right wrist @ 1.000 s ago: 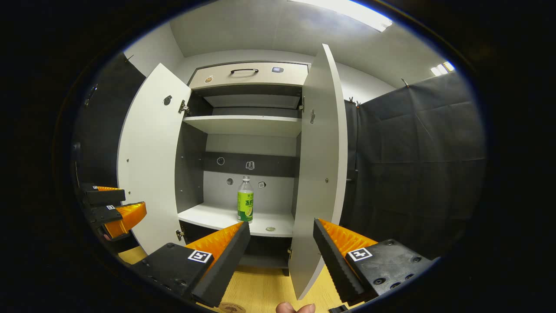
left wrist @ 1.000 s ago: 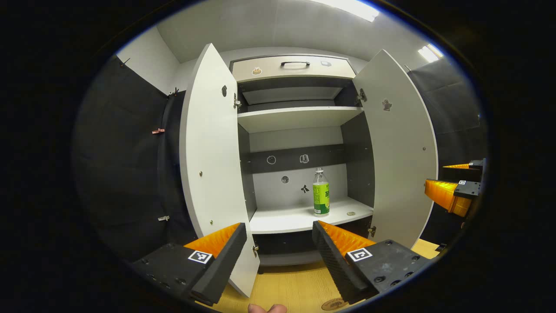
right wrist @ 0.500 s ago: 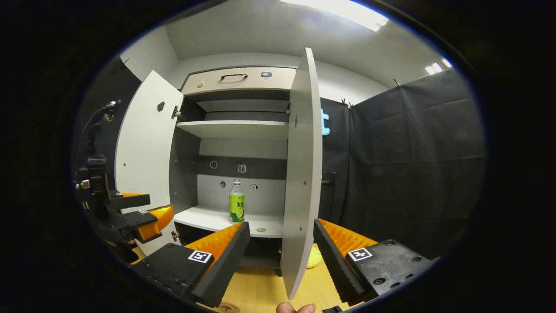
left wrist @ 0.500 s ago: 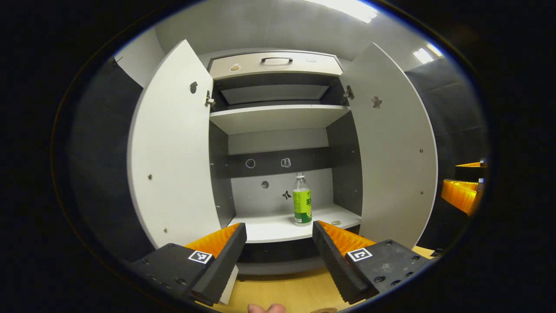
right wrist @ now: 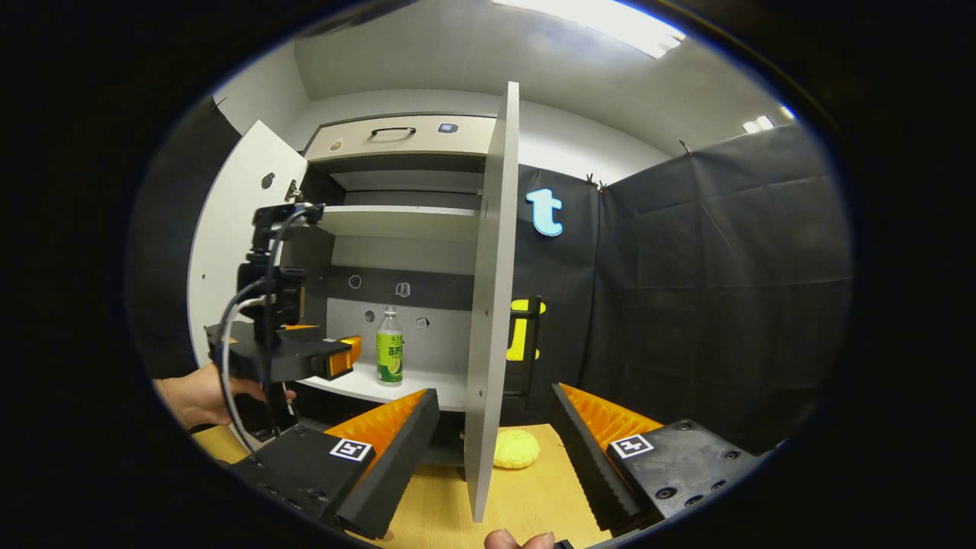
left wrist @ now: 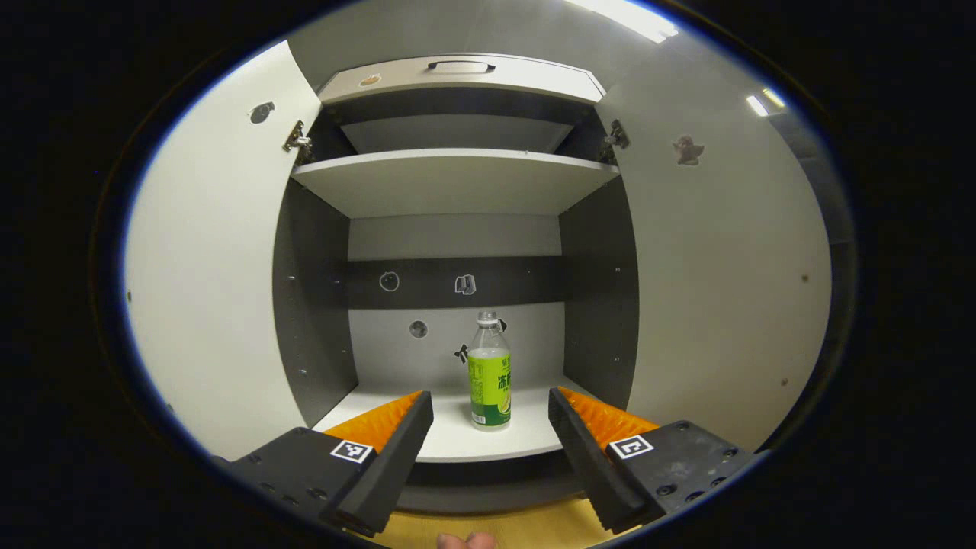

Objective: Grasp the bottle in the cabinet with the left hand and place it on the coaster, then close the right door with the right hand and the left door with the left hand.

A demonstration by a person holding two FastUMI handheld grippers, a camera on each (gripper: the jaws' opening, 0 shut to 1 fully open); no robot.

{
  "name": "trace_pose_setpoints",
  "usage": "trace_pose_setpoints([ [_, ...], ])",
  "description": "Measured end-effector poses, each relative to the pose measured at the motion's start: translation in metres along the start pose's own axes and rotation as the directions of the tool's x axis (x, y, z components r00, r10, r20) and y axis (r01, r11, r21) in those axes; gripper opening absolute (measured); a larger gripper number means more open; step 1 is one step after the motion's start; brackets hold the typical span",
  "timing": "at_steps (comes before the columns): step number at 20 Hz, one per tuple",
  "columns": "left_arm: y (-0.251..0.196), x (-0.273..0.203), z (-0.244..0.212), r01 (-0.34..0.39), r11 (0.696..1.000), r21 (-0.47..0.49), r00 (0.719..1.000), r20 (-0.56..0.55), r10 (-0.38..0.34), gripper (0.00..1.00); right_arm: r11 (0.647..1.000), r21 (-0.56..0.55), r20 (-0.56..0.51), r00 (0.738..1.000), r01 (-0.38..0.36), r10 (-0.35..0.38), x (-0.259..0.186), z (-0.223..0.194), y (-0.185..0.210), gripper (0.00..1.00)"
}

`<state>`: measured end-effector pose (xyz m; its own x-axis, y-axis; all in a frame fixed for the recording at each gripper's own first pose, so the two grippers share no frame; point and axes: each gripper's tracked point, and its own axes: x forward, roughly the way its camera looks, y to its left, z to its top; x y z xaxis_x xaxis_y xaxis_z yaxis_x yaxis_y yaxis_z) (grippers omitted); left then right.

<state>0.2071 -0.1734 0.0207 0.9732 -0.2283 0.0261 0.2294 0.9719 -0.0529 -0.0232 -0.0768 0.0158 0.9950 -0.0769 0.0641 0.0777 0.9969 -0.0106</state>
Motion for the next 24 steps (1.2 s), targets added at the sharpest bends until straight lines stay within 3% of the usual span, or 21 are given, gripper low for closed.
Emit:
trace_pose_setpoints([
  [7,0.006,0.098,-0.024,-0.011,1.000,0.014,0.999,-0.044,0.012,0.96,1.000,-0.023,0.029,0.999,0.021,-0.020,0.010,0.004,-0.022,0.97],
  [11,0.014,0.138,-0.038,-0.034,0.998,0.044,0.998,-0.046,0.036,0.97,0.999,-0.025,0.010,1.000,0.025,-0.025,0.022,-0.003,-0.029,0.97],
  [20,0.005,0.199,-0.057,-0.004,0.999,0.041,0.998,-0.056,0.006,0.96,0.998,-0.060,-0.016,0.999,0.034,-0.035,0.032,-0.014,-0.042,0.97],
  [21,0.004,0.199,-0.056,-0.001,0.999,0.037,0.998,-0.058,0.003,0.94,0.997,-0.060,-0.020,0.999,0.038,-0.039,0.033,-0.015,-0.043,0.97],
  [22,0.004,0.200,-0.056,0.009,1.000,0.028,0.999,-0.054,-0.008,0.80,0.997,-0.061,-0.022,0.999,0.042,-0.043,0.033,-0.015,-0.045,0.97],
  [24,0.001,0.195,-0.056,0.019,1.000,0.019,0.998,-0.063,-0.018,0.78,0.997,-0.058,-0.020,0.999,0.045,-0.047,0.033,-0.015,-0.047,0.97],
])
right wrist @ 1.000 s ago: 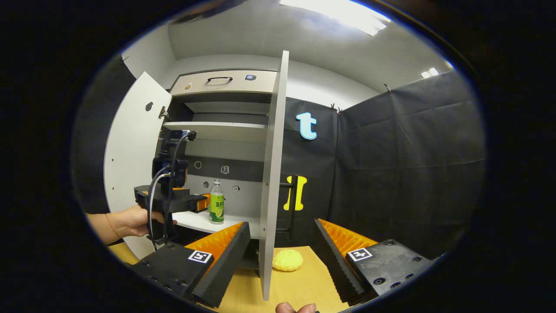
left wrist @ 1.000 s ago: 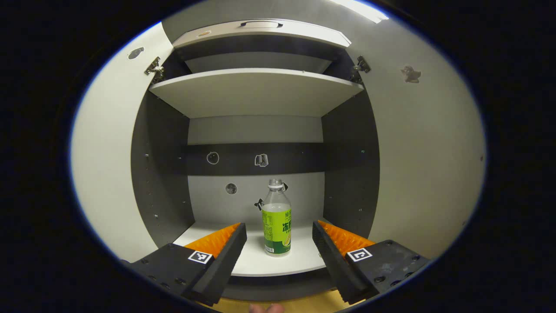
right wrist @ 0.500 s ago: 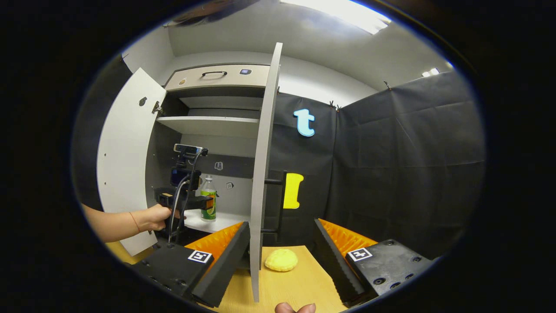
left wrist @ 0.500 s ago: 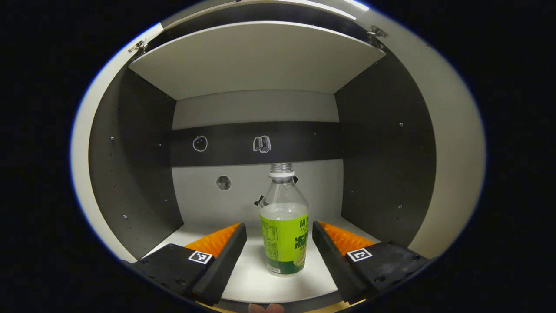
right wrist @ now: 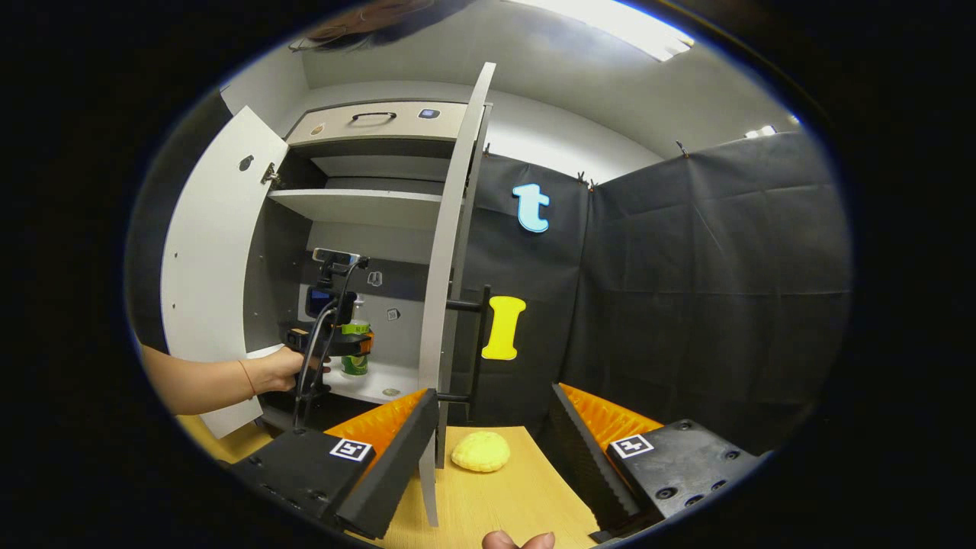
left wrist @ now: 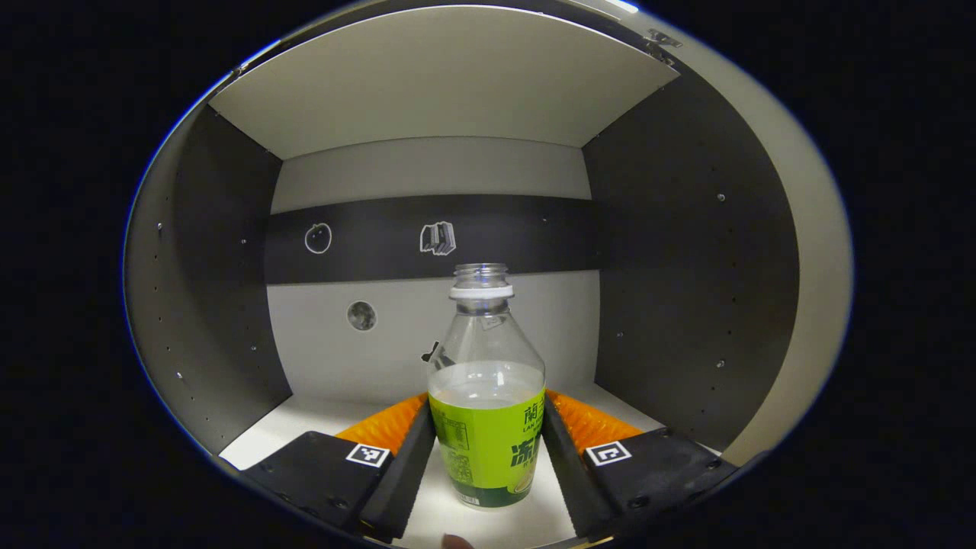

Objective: Grasp the bottle in the cabinet with the left hand and place it on the coaster, then close the right door with the right hand and the left door with the left hand.

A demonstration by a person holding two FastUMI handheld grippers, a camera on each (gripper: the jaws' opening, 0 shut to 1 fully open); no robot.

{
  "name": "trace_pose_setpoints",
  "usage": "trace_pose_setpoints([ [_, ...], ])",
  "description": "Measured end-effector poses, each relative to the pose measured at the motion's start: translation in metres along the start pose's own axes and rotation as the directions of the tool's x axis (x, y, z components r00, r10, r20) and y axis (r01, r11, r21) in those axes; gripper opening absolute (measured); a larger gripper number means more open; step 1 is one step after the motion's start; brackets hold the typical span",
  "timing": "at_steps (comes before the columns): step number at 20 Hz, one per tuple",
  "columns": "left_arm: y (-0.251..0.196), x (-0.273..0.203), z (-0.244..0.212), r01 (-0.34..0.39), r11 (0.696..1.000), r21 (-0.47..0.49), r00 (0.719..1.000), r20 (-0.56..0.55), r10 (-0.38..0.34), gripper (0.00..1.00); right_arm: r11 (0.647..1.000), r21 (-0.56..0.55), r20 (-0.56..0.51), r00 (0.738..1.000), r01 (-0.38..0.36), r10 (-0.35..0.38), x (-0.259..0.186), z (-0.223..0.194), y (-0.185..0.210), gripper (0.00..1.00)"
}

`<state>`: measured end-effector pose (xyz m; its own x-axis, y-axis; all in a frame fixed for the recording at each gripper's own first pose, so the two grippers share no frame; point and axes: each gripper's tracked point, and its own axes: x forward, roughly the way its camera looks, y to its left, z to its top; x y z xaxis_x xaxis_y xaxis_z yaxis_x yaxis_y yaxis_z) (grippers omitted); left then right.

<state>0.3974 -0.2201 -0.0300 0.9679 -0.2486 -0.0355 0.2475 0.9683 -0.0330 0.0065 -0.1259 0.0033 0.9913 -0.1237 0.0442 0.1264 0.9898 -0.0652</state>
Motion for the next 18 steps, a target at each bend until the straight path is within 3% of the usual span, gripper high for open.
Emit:
trace_pose_setpoints([
  [5,0.001,-0.046,0.020,0.013,1.000,-0.007,0.999,0.031,-0.013,0.78,0.999,0.046,-0.009,1.000,-0.010,0.010,-0.006,-0.003,0.001,0.97],
  [12,-0.002,-0.144,0.038,0.055,0.998,-0.003,0.995,0.089,-0.054,0.77,0.999,0.027,0.026,0.999,-0.040,0.040,-0.014,0.000,0.010,0.97],
  [18,-0.013,-0.231,0.001,0.092,0.996,-0.005,0.993,0.079,-0.091,0.77,0.996,0.042,0.065,0.995,-0.083,0.080,-0.018,0.012,0.026,0.97],
])
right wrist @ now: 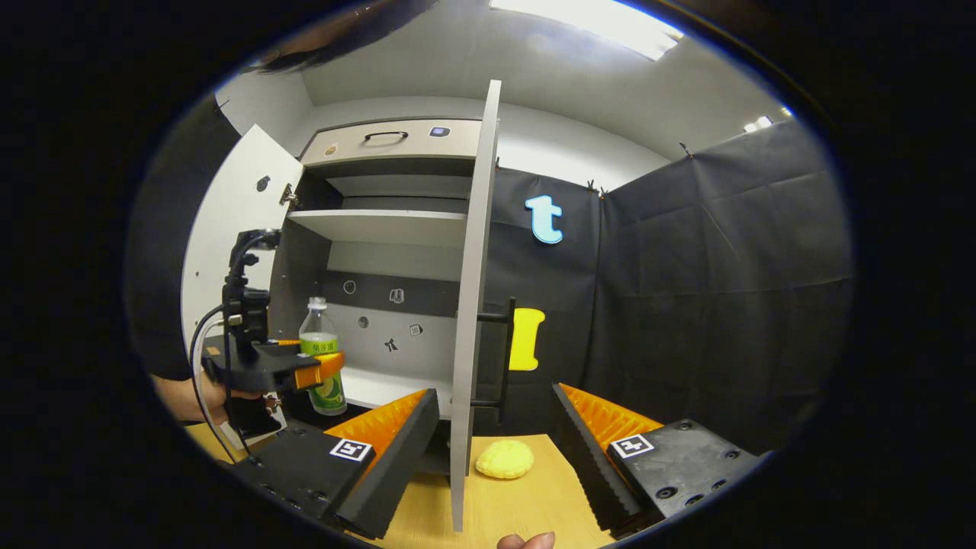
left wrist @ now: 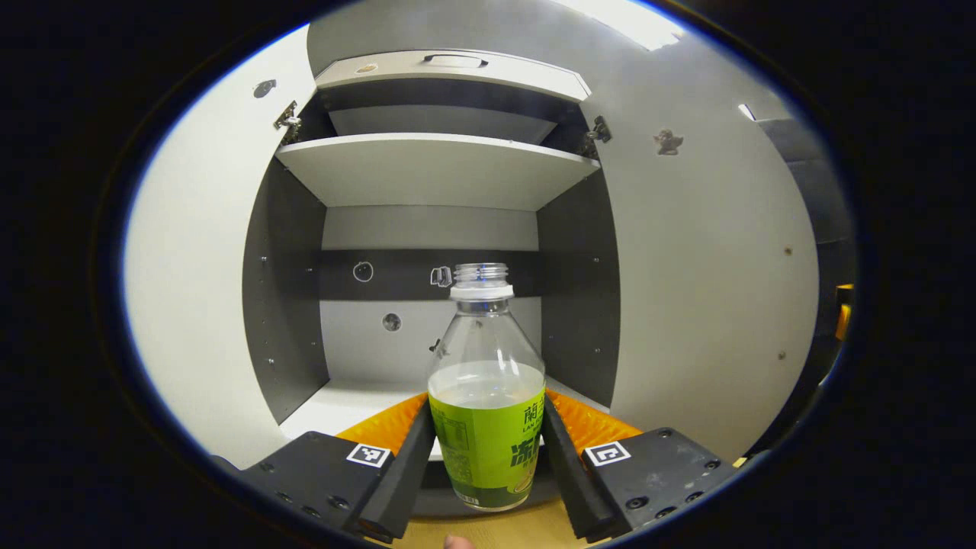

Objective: Grasp the bottle in the cabinet with the left hand and place it on the coaster, then close the right door with the right hand and the left door with the left hand.

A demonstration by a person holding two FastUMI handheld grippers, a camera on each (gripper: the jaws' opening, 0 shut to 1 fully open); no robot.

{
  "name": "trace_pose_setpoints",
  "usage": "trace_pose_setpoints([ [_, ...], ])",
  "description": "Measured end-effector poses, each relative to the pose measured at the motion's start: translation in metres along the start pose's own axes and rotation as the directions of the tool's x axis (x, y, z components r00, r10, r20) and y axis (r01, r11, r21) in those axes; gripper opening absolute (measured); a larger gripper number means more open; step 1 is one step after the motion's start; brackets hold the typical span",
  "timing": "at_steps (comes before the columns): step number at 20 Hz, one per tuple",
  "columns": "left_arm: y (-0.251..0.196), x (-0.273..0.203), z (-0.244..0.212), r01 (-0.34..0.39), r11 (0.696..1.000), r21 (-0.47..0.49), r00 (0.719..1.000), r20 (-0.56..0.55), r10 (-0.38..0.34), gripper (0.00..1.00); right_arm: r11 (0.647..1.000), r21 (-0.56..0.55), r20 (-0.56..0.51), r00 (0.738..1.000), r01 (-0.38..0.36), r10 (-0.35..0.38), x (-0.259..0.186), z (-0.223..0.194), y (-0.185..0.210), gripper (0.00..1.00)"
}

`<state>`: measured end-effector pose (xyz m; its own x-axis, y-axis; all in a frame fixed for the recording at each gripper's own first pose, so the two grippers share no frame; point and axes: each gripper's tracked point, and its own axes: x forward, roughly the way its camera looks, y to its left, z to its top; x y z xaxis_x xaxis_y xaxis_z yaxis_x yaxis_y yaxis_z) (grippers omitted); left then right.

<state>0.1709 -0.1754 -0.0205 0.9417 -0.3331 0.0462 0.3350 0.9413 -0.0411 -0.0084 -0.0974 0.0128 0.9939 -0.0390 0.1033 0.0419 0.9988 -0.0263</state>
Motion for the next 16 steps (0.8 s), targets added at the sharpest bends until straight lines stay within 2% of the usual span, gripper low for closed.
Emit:
trace_pose_setpoints([
  [3,-0.010,-0.037,-0.027,0.016,1.000,-0.006,1.000,-0.012,-0.016,0.78,1.000,-0.012,0.007,1.000,-0.011,0.011,-0.003,0.003,0.007,0.97],
  [9,-0.028,-0.099,-0.094,-0.020,1.000,-0.012,1.000,-0.013,0.020,0.77,0.999,-0.019,0.021,0.999,-0.027,0.027,-0.002,0.012,0.022,0.97],
  [14,-0.053,-0.139,-0.160,-0.009,0.999,-0.045,0.999,-0.049,0.007,0.78,0.997,-0.058,0.035,0.998,-0.041,0.043,0.000,0.020,0.034,0.98],
  [16,-0.059,-0.155,-0.182,-0.003,0.999,-0.044,0.999,-0.050,0.001,0.78,0.998,-0.038,0.042,0.998,-0.053,0.054,0.001,0.025,0.040,0.97],
])
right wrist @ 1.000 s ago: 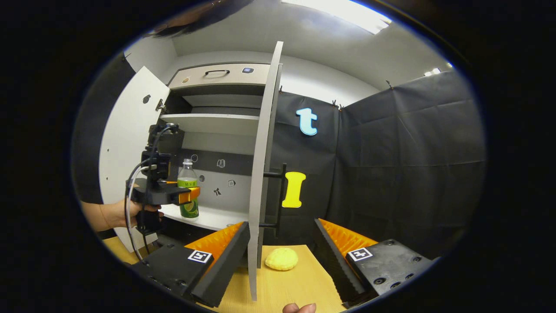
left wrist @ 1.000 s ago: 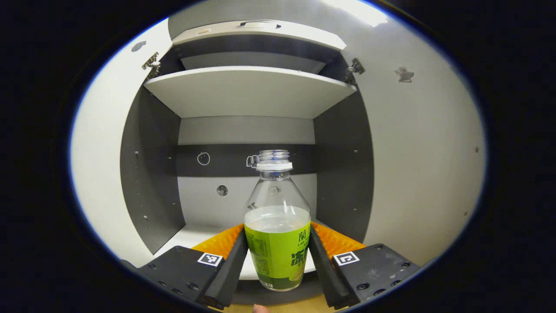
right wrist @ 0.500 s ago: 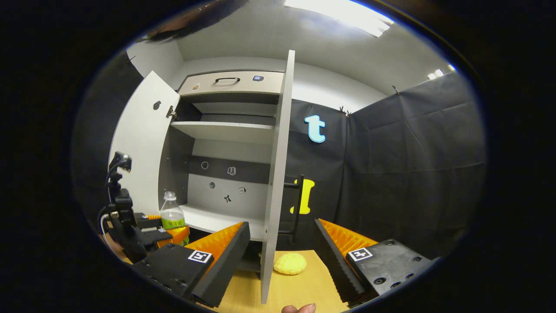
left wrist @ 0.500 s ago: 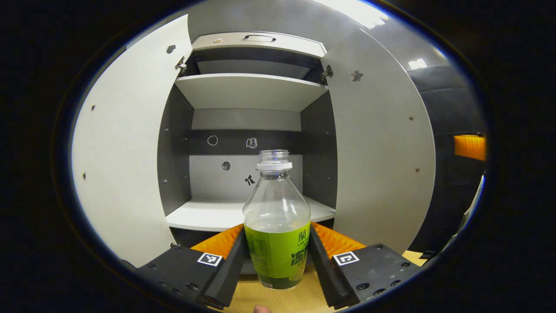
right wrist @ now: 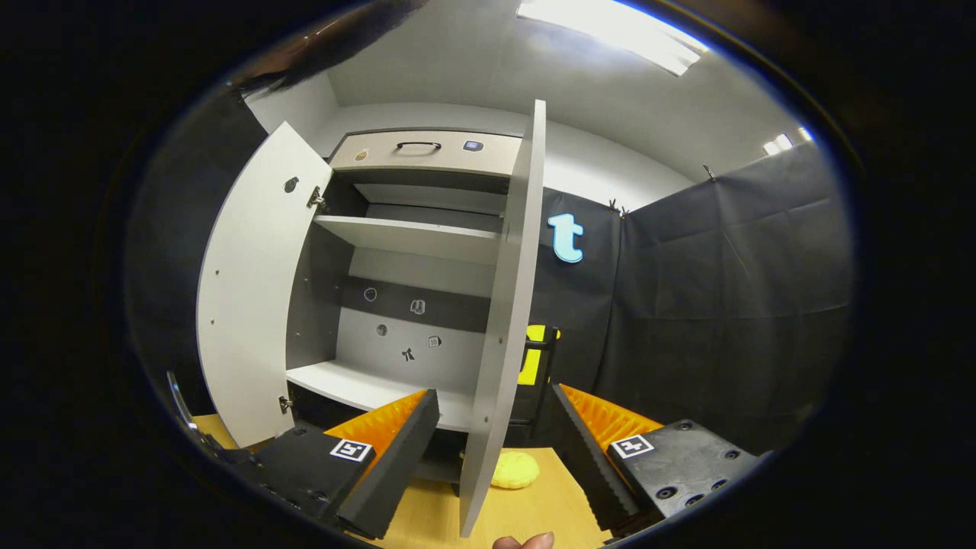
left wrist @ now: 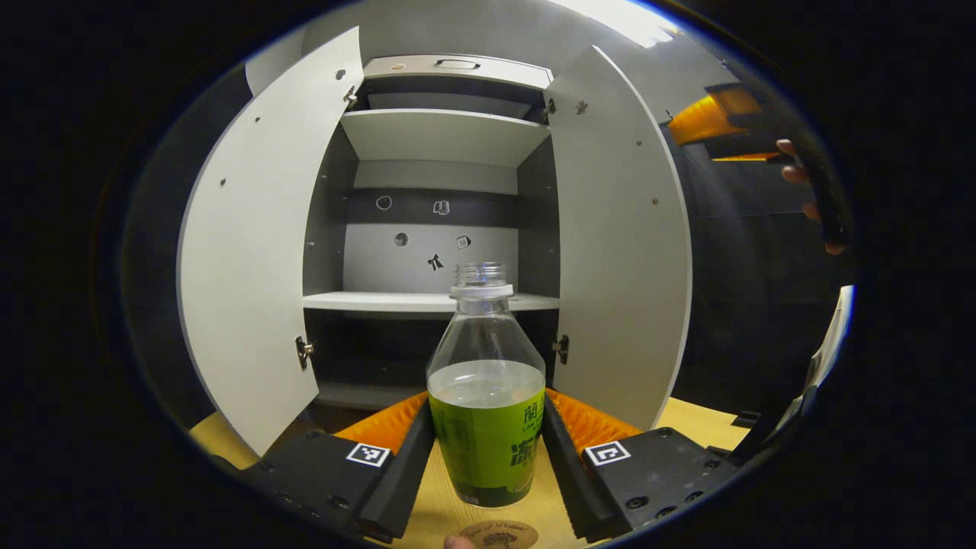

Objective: Grasp the bottle in the cabinet with the left hand and place it on the coaster, then close the right door with the right hand and the left door with the left hand.

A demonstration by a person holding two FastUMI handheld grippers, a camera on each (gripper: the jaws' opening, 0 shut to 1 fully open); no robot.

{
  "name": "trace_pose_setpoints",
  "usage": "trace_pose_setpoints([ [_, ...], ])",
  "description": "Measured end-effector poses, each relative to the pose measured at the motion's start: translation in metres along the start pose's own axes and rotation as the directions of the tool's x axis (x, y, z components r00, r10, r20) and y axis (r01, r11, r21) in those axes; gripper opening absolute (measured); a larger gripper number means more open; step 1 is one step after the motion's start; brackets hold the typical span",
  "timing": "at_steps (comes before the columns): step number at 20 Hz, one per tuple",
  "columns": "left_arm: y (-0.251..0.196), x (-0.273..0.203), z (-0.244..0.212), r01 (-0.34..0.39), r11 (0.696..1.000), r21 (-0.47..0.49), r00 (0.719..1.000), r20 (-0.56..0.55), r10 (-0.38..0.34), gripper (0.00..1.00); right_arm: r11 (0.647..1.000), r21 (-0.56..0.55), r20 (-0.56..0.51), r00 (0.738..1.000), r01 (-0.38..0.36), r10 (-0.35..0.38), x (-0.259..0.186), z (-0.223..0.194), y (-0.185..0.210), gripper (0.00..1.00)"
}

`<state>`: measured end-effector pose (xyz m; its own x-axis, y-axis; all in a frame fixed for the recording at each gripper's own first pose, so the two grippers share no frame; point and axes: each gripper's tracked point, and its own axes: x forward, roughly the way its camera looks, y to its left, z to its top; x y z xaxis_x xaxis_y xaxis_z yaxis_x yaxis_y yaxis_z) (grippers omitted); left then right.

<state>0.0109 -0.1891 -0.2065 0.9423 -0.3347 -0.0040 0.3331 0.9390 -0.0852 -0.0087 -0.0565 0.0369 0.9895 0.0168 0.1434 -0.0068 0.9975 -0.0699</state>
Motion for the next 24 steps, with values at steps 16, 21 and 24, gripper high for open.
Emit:
trace_pose_setpoints([
  [16,-0.012,-0.015,-0.134,0.037,0.999,-0.033,0.998,-0.052,-0.039,0.78,1.000,-0.001,-0.104,0.995,-0.003,0.003,-0.005,-0.007,0.003,0.97],
  [21,-0.010,-0.014,-0.148,0.030,0.999,-0.028,0.997,-0.066,-0.032,0.80,1.000,-0.008,-0.108,0.994,-0.013,0.012,-0.004,-0.007,0.011,0.97],
  [24,-0.017,-0.018,-0.156,0.047,0.998,-0.033,0.993,-0.105,-0.050,0.87,1.000,-0.008,-0.110,0.994,-0.003,0.002,-0.005,-0.007,0.007,0.97],
])
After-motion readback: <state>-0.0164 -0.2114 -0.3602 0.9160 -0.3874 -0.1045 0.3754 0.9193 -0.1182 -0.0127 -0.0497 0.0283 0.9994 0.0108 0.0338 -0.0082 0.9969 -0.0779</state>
